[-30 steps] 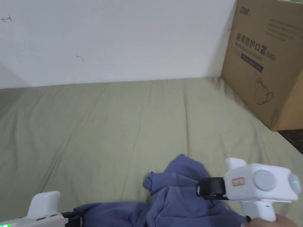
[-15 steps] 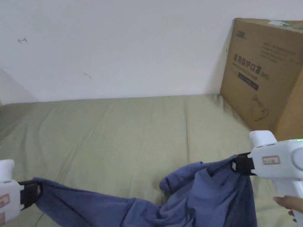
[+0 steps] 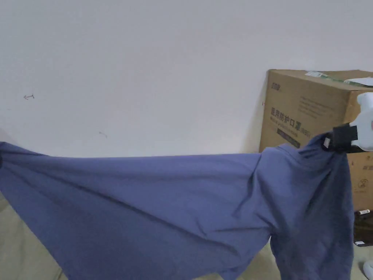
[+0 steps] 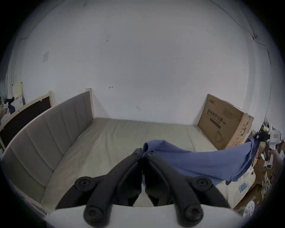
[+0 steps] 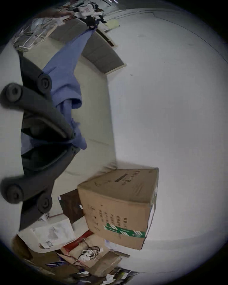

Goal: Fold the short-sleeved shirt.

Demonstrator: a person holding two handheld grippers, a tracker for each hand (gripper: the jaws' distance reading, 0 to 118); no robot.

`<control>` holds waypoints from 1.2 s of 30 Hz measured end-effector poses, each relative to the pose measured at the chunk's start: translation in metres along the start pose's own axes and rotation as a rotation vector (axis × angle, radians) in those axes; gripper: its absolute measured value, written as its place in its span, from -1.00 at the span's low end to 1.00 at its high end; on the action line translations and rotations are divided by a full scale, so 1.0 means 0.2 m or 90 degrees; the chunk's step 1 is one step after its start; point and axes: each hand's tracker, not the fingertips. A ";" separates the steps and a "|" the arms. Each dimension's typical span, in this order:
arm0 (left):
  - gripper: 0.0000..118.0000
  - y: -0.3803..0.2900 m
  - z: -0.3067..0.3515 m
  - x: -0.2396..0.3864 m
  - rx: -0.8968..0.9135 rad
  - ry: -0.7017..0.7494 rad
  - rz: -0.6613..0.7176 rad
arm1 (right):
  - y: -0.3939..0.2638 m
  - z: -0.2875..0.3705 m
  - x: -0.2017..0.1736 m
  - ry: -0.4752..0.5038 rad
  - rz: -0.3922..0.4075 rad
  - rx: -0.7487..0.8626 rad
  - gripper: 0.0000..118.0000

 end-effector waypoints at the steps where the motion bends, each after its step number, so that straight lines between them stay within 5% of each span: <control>1: -0.99 0.03 -0.02 0.01 0.005 0.002 -0.001 | 0.04 -0.02 -0.01 0.000 -0.004 0.007 -0.99; 15: -0.99 0.14 -0.50 0.02 0.069 0.061 0.077 | 0.29 -0.60 -0.10 -0.025 -0.042 0.090 -0.99; 20: -0.99 -0.19 -0.60 -0.05 -0.020 0.051 0.038 | -0.10 -0.81 -0.04 -0.023 -0.023 0.008 -0.99; 26: -0.99 -1.00 -0.71 -0.18 -0.302 0.042 0.043 | -1.01 -1.04 0.18 -0.053 -0.028 -0.245 -0.99; 30: -0.99 -1.39 -0.63 -0.24 -0.425 0.039 0.054 | -1.47 -0.93 0.26 -0.049 -0.032 -0.392 -0.99; 36: -0.99 -1.53 -0.43 -0.27 -0.480 0.018 0.063 | -1.64 -0.59 0.33 -0.017 -0.027 -0.401 -0.99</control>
